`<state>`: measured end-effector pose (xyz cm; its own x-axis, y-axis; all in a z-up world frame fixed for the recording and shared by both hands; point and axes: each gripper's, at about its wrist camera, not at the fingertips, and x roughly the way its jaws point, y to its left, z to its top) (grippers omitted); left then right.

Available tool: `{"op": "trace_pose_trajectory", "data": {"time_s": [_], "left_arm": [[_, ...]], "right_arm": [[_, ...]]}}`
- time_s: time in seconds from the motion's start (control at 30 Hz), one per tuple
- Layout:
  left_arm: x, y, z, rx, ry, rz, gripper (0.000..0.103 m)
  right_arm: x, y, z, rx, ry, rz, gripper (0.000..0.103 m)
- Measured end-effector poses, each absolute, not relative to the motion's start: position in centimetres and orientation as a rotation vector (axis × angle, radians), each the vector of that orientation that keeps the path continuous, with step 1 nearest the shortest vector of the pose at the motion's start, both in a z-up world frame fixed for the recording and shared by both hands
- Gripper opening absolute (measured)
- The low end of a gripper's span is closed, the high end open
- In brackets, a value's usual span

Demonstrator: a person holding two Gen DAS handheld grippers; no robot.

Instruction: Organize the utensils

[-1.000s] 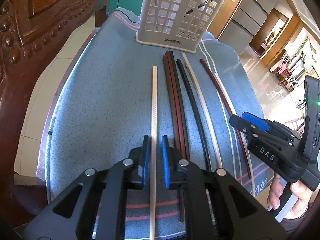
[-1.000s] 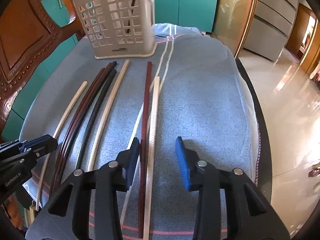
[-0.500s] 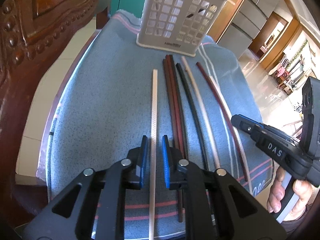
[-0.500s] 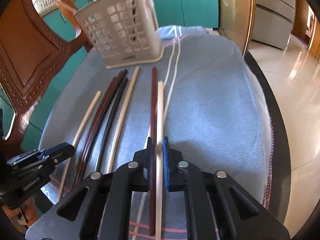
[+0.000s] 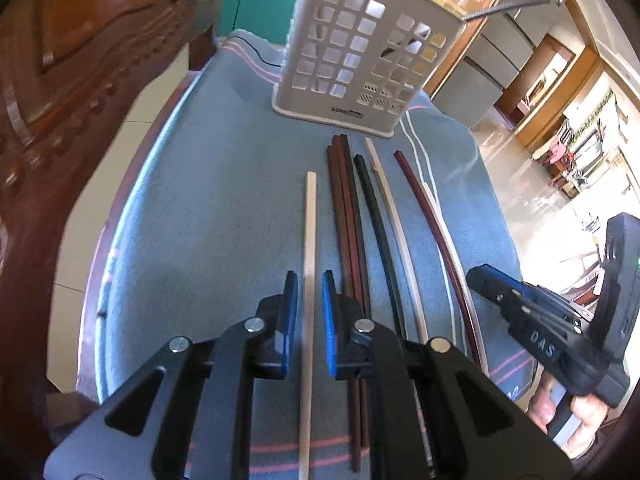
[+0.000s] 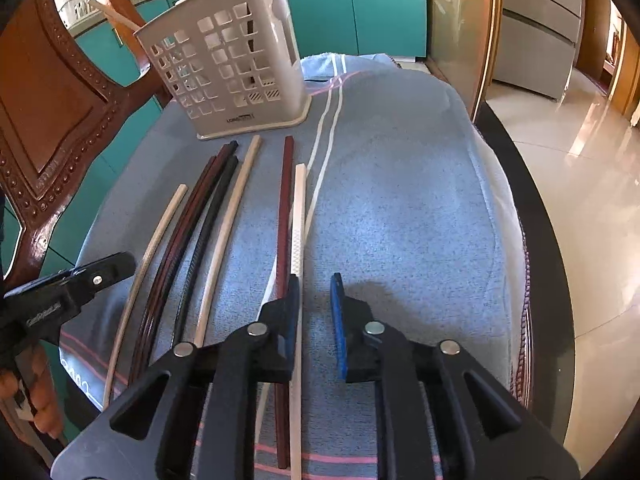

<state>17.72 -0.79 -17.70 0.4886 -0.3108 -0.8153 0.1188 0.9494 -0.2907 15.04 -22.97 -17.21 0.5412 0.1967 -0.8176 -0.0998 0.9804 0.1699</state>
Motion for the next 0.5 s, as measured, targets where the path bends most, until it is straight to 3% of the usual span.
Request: {"op": "trace_pose_trajectory", "data": {"time_s": [0.17, 0.5], "left_arm": [[19.2, -2.1, -18.6, -0.142, 1.058, -0.227, 0.017], [18.9, -2.8, -18.7, -0.081, 1.041, -0.213, 0.017]], "right_arm": [[16.0, -22.4, -16.6, 0.090, 0.965, 0.213, 0.030], [18.0, -21.6, -18.1, -0.041, 0.993, 0.124, 0.029]]}}
